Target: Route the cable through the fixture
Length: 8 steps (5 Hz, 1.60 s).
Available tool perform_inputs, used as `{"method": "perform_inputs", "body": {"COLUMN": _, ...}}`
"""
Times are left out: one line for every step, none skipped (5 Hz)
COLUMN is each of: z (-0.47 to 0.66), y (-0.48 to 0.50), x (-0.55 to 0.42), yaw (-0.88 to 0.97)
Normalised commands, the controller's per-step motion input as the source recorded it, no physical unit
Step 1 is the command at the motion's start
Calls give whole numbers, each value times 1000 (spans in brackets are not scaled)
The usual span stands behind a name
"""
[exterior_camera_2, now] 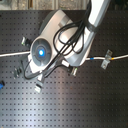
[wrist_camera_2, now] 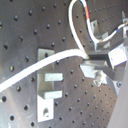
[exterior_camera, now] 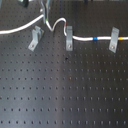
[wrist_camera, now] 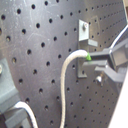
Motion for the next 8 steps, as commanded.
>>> {"method": "perform_inputs", "body": {"z": 120, "y": 356, "x": -22, "yaw": -77}}
{"method": "perform_inputs", "body": {"z": -3, "y": 166, "x": 95, "yaw": -209}}
{"method": "perform_inputs", "body": {"z": 361, "y": 335, "x": -324, "yaw": 243}}
{"method": "perform_inputs", "body": {"z": 244, "y": 472, "x": -164, "yaw": 580}}
{"method": "perform_inputs", "body": {"z": -2, "y": 29, "x": 121, "yaw": 0}}
{"method": "perform_inputs", "body": {"z": -1, "y": -146, "x": 417, "yaw": 146}}
{"method": "perform_inputs", "body": {"z": 77, "y": -158, "x": 392, "yaw": 263}}
{"method": "perform_inputs", "body": {"z": 39, "y": -128, "x": 83, "yaw": 194}}
